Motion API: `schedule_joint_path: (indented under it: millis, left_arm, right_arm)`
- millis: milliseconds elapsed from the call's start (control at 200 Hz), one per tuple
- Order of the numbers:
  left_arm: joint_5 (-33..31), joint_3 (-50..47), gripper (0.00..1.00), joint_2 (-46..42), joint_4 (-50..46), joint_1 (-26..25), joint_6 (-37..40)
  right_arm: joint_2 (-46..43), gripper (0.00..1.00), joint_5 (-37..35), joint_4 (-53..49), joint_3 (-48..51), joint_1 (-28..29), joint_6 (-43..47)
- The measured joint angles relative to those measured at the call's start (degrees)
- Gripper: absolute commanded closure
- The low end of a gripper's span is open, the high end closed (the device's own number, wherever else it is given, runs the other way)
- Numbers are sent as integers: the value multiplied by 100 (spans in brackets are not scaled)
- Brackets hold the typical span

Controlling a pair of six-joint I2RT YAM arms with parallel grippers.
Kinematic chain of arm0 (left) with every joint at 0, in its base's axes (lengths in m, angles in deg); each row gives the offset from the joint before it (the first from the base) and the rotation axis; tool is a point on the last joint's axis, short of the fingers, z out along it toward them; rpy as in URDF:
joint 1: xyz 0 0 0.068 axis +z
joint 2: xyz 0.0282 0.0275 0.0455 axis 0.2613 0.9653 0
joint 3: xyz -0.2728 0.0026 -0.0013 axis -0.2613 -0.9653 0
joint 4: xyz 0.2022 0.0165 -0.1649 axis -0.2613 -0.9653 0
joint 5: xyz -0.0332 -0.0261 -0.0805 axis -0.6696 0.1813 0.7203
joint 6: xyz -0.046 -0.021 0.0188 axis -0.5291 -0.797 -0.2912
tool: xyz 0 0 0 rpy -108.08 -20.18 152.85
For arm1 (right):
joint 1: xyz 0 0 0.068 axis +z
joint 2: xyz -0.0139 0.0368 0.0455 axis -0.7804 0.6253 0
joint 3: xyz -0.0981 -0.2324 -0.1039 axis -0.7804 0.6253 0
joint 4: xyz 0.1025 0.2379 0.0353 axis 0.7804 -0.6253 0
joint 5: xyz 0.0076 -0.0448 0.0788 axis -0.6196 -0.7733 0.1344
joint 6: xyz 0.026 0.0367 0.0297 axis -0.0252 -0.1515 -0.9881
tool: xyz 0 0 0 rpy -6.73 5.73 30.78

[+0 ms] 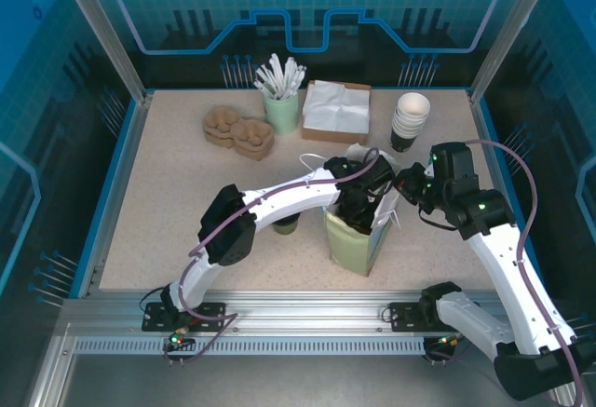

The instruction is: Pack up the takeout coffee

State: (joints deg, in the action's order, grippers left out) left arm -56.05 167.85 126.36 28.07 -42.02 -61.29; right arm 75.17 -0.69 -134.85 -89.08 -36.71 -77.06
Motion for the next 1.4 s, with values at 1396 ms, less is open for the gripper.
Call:
schedule_joint_path:
  millis: [1396]
  left_arm:
    - [20,42,57,708,-42,39,-63]
  right_arm:
    - [-98,100,284,-52,7,0,566]
